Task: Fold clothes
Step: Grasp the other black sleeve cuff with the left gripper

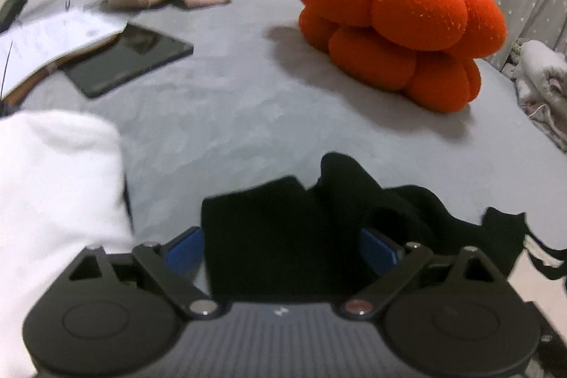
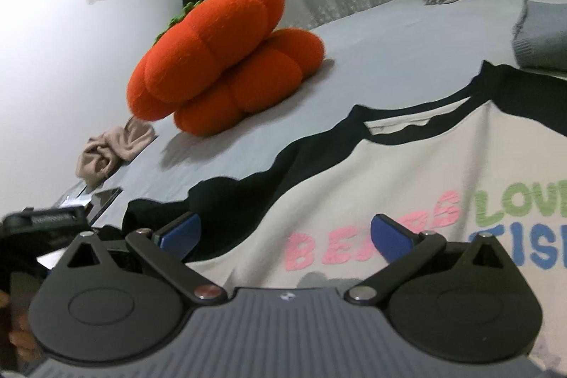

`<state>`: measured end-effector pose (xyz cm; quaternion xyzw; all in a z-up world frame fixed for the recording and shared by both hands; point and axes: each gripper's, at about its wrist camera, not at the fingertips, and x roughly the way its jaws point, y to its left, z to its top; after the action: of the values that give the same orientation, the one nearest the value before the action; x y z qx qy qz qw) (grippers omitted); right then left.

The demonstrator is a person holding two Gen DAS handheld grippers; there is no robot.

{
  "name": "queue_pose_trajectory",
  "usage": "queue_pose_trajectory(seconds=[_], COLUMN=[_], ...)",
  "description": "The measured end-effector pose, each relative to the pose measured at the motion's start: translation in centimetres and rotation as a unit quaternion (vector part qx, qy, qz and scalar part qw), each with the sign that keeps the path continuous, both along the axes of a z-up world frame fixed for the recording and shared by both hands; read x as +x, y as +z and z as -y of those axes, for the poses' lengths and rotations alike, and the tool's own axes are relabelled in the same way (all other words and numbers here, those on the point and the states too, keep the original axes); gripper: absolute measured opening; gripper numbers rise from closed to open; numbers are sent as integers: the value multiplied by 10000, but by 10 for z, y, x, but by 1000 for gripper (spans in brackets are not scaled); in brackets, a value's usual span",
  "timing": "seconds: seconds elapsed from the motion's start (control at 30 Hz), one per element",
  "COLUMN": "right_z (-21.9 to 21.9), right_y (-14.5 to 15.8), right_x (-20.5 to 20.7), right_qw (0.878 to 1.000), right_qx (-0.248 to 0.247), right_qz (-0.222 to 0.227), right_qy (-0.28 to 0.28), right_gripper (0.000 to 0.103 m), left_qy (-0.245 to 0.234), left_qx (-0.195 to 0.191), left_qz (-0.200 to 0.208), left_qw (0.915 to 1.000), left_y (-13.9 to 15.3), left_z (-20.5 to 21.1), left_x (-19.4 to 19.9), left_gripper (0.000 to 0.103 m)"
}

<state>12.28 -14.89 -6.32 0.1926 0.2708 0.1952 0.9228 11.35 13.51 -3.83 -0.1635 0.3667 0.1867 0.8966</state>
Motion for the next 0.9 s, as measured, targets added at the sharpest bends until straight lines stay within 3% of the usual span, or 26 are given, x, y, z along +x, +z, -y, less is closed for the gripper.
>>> queue_pose_trajectory(seconds=[0.17,0.27,0.33,0.4,0.43,0.57,0.9], right_z=[11,16,18,17,17,19,21], right_y=[0,-1,-2,-2,-2,-3,-3], right_x=[3,4,5,5,5,5,6], right_qw=[9996,9993,9991,9992,9992,9991,9989], right_qx=[168,248,302,282,274,313,365], right_qz=[9,-13,-35,-35,-34,-46,-68], right_qy=[-226,-292,-290,-283,-279,-276,-269], right_gripper=[103,103,103,103,103,103,103], left_qy=[-181,-275,-330,-518,-567,-730,-814], left_qx=[252,92,-16,-39,-9,271,1472], left_qz=[-67,-33,13,-12,-24,-13,47], left_qw=[9995,9996,9995,9986,9984,9970,9857], left_y=[-9,-12,-11,-6,-2,16,50], left_z=[12,11,10,10,11,10,-17], left_x=[10,13,14,16,17,22,38], left_gripper=[86,73,53,22,19,17,17])
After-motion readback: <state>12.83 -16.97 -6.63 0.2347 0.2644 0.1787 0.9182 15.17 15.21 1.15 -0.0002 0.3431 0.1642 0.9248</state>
